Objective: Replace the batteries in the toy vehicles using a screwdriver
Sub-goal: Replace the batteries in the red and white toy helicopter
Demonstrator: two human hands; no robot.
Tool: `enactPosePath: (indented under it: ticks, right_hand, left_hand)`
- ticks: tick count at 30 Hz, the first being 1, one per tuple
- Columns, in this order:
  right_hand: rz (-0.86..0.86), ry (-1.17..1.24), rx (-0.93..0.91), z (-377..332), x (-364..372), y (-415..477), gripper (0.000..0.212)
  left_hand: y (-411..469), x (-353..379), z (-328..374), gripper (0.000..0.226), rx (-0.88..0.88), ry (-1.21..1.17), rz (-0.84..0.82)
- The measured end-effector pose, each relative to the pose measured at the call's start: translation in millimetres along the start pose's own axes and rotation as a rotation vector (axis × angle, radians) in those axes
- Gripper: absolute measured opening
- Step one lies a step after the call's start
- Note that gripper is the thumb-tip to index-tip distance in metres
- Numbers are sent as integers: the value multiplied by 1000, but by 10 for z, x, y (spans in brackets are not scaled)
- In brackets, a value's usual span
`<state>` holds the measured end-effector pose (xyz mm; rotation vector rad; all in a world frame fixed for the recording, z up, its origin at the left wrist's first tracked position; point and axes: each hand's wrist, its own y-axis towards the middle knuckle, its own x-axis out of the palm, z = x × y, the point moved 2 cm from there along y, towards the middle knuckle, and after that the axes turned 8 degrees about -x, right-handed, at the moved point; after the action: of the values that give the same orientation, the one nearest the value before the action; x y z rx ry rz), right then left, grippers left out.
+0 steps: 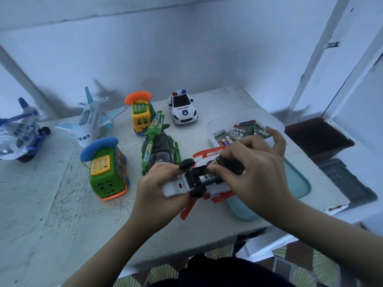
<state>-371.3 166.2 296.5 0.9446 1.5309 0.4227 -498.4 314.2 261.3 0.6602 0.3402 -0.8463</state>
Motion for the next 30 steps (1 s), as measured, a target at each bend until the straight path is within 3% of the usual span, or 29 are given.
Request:
enactPosePath:
  ticks: [5, 11, 30]
  right_hand:
    - [-26, -179, -71, 31, 35, 20, 34]
    - [-13, -213, -129, -1, 119, -39, 33]
    - [-84, 2, -117, 84, 180, -184, 32]
  left_hand:
    - [-24, 5, -35, 37, -39, -27, 31]
    - [-56, 12, -41, 38, -79, -34, 66]
    - [-68, 25, -34, 41, -109, -36, 84]
